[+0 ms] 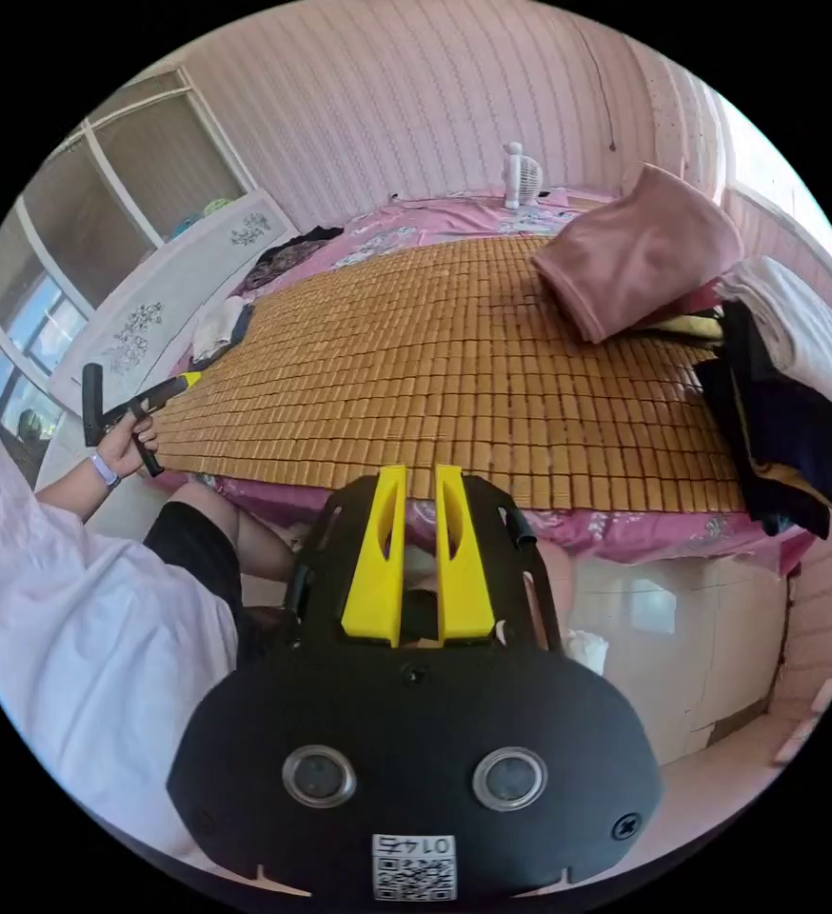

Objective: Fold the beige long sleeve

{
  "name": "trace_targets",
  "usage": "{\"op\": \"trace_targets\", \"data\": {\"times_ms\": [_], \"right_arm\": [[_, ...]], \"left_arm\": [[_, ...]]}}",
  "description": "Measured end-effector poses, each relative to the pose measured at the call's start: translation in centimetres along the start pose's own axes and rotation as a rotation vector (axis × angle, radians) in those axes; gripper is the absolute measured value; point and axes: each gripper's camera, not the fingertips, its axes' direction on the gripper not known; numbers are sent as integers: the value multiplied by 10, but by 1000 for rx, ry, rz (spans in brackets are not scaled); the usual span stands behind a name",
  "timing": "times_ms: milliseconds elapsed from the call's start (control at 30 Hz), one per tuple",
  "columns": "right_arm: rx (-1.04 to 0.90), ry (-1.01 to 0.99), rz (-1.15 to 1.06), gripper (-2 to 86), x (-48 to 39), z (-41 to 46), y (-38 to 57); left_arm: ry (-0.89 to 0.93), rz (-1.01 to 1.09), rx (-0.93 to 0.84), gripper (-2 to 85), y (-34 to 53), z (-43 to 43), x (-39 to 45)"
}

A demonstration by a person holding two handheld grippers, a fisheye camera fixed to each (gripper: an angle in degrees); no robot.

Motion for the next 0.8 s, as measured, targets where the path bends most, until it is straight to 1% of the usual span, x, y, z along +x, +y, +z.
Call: {"op": "trace_targets", "data": {"times_ms": [67, 167, 367, 500, 567, 633, 700, 767, 800], "right_arm": [[-15, -100, -142, 55, -43, 24, -23], [-29, -178, -302, 57, -95, 57, -54], [-88, -305, -502, 66, -183, 125, -125], [-116, -266, -640, 78, -233, 172, -179], [-125, -219, -726, 103, -269, 214, -220], [-145, -210, -765, 128, -297, 252, -253], [-178, -219, -765, 134, -323, 295, -287], [-237, -228, -746, 135, -356, 356, -328], [-254, -223, -744, 136, -364, 371, -337]], "left_arm": [[-18, -46, 50, 69, 7, -23, -18], [-76, -123, 110, 73, 21, -56, -50], [-218, -257, 153, 75, 35, -97, -123], [-304, -278, 196, 76, 15, -113, -176], [-335, -265, 203, 79, -2, -114, -199], [-355, -264, 204, 84, -24, -111, -225], [-392, -264, 209, 95, -58, -100, -262], [-399, -277, 216, 106, -84, -89, -291], [-399, -293, 215, 110, -99, -82, -309]]}}
